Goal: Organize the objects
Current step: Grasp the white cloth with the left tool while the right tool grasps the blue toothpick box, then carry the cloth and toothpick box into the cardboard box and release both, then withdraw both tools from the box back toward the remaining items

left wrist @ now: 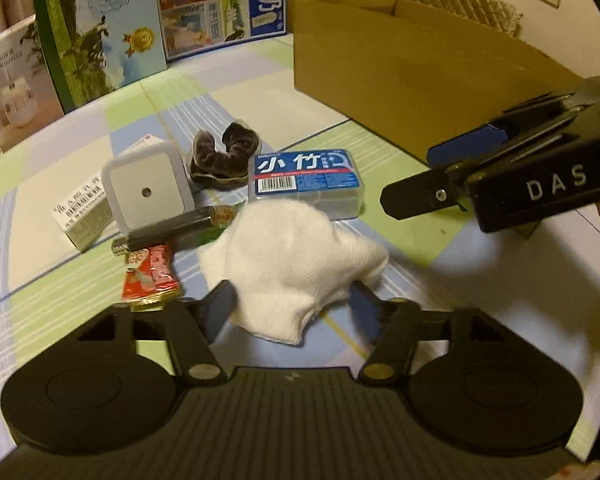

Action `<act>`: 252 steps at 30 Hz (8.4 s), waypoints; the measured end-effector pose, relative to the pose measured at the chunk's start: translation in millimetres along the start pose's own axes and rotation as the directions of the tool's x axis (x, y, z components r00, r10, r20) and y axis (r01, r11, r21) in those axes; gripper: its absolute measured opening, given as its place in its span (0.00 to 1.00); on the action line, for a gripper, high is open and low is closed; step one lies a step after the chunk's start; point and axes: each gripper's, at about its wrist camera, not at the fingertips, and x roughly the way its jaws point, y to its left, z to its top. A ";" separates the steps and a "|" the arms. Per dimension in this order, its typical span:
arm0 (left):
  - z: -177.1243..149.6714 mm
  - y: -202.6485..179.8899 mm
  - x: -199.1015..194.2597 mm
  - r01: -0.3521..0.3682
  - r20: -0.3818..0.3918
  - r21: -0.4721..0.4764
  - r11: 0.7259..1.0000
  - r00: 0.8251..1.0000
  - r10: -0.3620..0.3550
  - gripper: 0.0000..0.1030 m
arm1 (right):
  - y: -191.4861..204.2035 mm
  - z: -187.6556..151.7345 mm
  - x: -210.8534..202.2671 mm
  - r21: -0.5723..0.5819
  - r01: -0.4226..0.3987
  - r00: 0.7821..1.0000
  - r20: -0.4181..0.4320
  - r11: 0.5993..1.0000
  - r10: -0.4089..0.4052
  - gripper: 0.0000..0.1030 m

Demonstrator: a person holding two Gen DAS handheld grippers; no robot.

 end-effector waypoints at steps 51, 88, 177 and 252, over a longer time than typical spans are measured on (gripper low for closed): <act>-16.4 -7.8 -32.3 -0.170 0.021 -0.141 0.975 0.984 0.175 0.22 | 14.8 -42.6 13.4 -0.154 0.026 0.996 -0.081 0.988 -0.038 0.61; 24.2 -80.4 -144.4 -0.096 0.112 -0.331 0.939 0.984 0.140 0.20 | -7.5 -19.7 -141.5 -0.001 0.021 0.991 0.134 1.000 -0.021 0.55; 54.4 -112.7 -188.3 -0.025 0.211 -0.365 0.931 0.971 0.109 0.82 | -54.5 -27.6 -229.2 0.161 0.063 0.970 0.221 0.985 -0.098 0.87; -6.6 51.9 -132.5 -0.322 0.025 -0.445 0.836 0.928 0.371 0.99 | 33.0 24.8 -51.6 0.013 -0.024 0.991 0.129 1.000 0.023 0.98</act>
